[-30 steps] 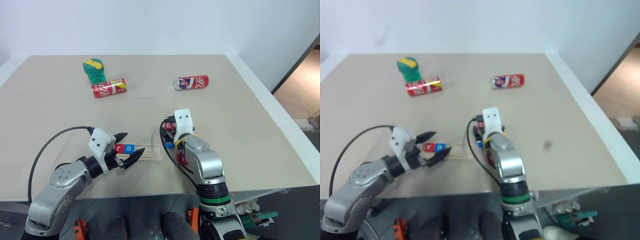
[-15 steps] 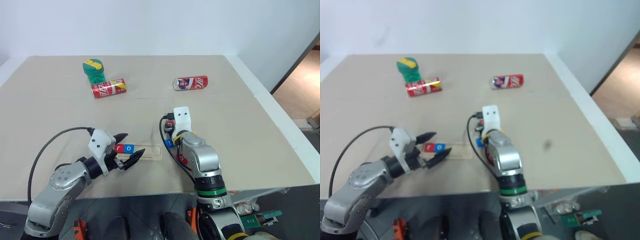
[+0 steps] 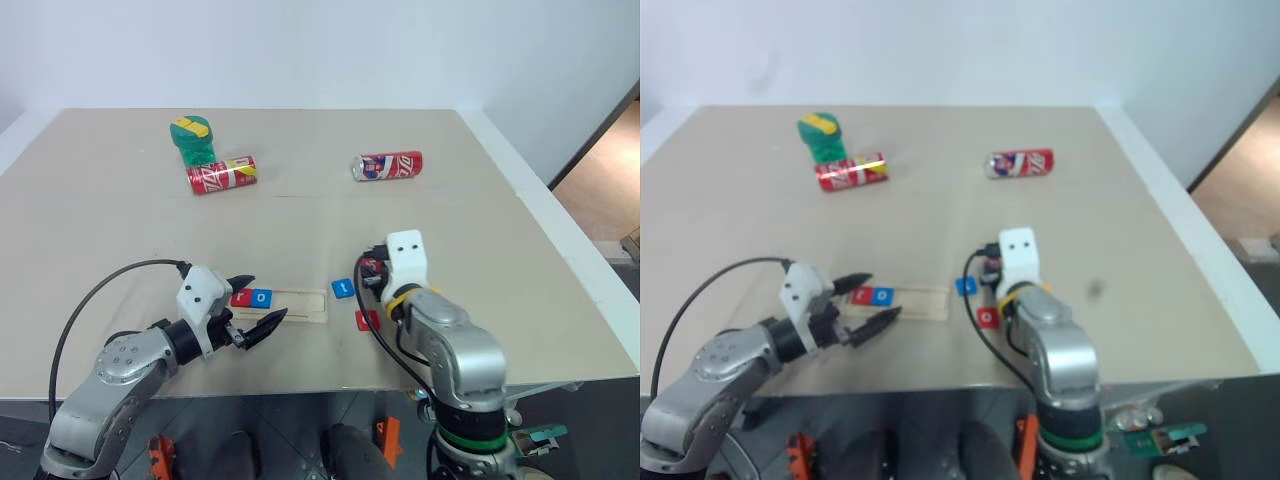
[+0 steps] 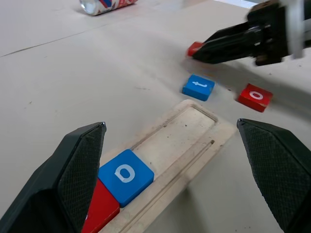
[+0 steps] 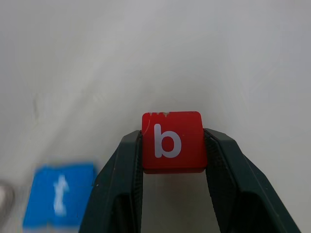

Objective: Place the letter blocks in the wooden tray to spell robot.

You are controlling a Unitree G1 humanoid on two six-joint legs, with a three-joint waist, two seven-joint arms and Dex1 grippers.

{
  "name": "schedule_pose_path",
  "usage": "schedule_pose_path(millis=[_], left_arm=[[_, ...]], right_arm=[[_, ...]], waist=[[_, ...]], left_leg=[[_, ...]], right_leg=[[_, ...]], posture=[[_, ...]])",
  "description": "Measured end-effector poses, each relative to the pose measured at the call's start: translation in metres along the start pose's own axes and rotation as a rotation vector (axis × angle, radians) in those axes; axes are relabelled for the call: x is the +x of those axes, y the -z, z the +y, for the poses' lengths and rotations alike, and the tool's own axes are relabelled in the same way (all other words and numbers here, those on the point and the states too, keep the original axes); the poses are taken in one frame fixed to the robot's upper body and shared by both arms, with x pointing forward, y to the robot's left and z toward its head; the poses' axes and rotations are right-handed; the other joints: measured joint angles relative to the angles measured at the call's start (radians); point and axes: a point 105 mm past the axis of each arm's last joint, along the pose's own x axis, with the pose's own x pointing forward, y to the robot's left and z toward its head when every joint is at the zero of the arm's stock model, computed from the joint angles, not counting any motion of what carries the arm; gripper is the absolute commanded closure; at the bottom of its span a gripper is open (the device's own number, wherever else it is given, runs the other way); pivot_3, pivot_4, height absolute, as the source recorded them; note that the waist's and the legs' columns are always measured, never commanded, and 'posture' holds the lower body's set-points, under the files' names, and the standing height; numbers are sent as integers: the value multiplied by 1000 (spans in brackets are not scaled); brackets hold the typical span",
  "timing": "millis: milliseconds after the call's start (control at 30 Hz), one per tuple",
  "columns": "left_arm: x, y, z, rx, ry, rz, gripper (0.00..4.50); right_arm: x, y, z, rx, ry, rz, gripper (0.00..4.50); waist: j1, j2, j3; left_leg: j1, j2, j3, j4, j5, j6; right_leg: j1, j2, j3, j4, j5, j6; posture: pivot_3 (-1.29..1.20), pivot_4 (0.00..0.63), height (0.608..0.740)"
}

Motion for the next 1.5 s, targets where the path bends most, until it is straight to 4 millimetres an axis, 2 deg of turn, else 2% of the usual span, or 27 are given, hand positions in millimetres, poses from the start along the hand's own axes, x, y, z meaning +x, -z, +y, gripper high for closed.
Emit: schedule_pose_path(millis=[100, 333, 400, 567, 600, 633, 733, 900, 1033, 1133, 1233, 1267, 1500], left_arm=[[1, 0, 0, 2, 16, 3, 0], [5, 0, -2, 8, 51, 9, 0], [5, -1, -2, 12, 52, 10, 0], [4, 0, -1, 19, 53, 20, 0], [3, 1, -1, 20, 51, 23, 0], [3, 1, -1, 19, 49, 24, 0], [3, 2, 0, 16, 44, 28, 0], [2, 2, 0, 18, 43, 28, 0], [4, -3, -11, 9, 125, -4, 0], [6, -5, -21, 9, 197, -8, 0], [7, -8, -22, 18, 206, -13, 0], [7, -7, -21, 19, 201, -11, 0], [6, -7, -20, 20, 187, -10, 0]], right_arm=[[-6, 12, 4, 28, -21, 51, 3293], [-9, 14, 15, 59, -68, 67, 3293], [-9, 14, 14, 66, -62, 67, 2245], [-10, 15, 10, 68, -53, 69, 652], [-10, 16, 7, 58, -49, 71, 142], [-11, 16, 5, 52, -47, 72, 26], [-15, 11, -7, 2, -86, 62, 26], [-20, -26, -27, -97, -242, -40, 26], [-4, -39, -35, -294, -561, -54, 26], [10, -34, -29, -432, -794, -75, 26], [22, -24, -27, -544, -913, -61, 26], [26, -20, -29, -584, -952, -55, 267], [31, -11, -36, -678, -1019, -42, 267]], waist=[[-2, 0, 0], [-2, 0, 0], [-2, 0, 0], [-2, 0, 0], [-2, 0, 0], [-2, 0, 0], [-1, 0, 0], [-2, 0, 1], [-2, -1, 3], [-4, -2, 4], [-2, -1, 6], [-1, -1, 6], [2, -1, 6]], left_leg=[[0, 1, 0, 0, 0, 0], [0, 1, -2, 0, 0, 0], [0, 0, -2, 0, 0, 0], [-1, 0, -3, 0, 0, 0], [-1, 0, -3, 0, 0, 0], [-1, 0, -3, 0, 0, 0], [-1, -1, -3, 1, 0, 0], [0, -2, -3, 1, 0, 0], [3, -2, -2, 1, 0, 1], [5, -1, -2, 0, 0, 2], [4, -1, -3, -1, 0, 2], [4, -2, -3, 0, 0, 2], [3, -3, -3, 0, 0, 1]], right_leg=[[0, 1, 0, 0, 1, -1], [0, 1, -2, 0, 0, -1], [0, 1, -2, 0, 0, -1], [1, 1, -3, 0, -1, -1], [1, 0, -3, 0, -1, -1], [1, 0, -3, 0, -1, -1], [1, -1, -3, 0, -1, -1], [3, -1, -3, -1, 0, 0], [6, -1, -3, -1, -1, -2], [7, 1, -3, -1, -1, -1], [6, 1, -4, -1, -1, -1], [6, 1, -3, -1, -1, -1], [7, -2, -3, -1, 0, -3]], posture=[[0, 150, 740], [0, 150, 740], [0, 150, 740], [0, 150, 740], [0, 150, 740], [0, 150, 740], [0, 150, 740], [0, 150, 740], [0, 150, 740], [0, 150, 740], [0, 150, 740], [0, 150, 740], [0, 150, 740]])
